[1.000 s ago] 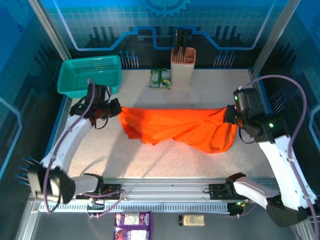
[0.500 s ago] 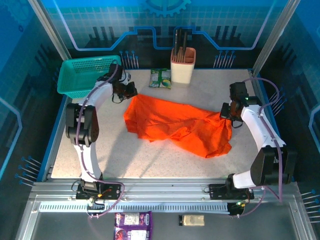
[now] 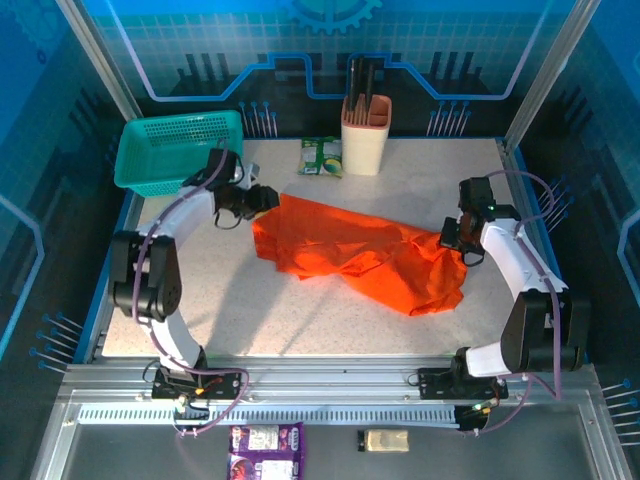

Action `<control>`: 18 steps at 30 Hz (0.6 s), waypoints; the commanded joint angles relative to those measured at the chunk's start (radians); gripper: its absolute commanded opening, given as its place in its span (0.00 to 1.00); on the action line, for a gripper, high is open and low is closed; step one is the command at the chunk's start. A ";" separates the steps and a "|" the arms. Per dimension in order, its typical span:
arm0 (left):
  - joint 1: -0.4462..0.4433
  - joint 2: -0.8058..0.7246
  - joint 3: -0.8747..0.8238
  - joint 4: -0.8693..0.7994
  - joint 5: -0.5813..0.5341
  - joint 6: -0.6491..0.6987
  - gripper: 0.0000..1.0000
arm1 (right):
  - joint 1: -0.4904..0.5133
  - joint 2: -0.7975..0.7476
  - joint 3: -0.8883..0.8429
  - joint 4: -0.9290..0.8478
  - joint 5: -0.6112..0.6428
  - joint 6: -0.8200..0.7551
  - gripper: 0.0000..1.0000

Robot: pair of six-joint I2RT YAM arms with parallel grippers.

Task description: Fold the inside-out t-shirt

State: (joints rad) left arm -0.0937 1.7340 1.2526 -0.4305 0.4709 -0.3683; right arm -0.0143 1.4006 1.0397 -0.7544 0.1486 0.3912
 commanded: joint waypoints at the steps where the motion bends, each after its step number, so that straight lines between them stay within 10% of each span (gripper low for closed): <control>1: 0.003 -0.049 -0.148 0.111 0.131 -0.046 0.44 | -0.012 -0.036 -0.023 0.027 -0.044 0.002 0.00; 18: -0.001 0.052 -0.313 0.284 0.164 -0.102 0.53 | -0.009 -0.079 -0.056 0.021 -0.096 -0.002 0.00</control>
State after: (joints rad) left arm -0.0944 1.7607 0.9134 -0.1486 0.6327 -0.4725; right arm -0.0143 1.3609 0.9977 -0.7315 0.0700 0.3912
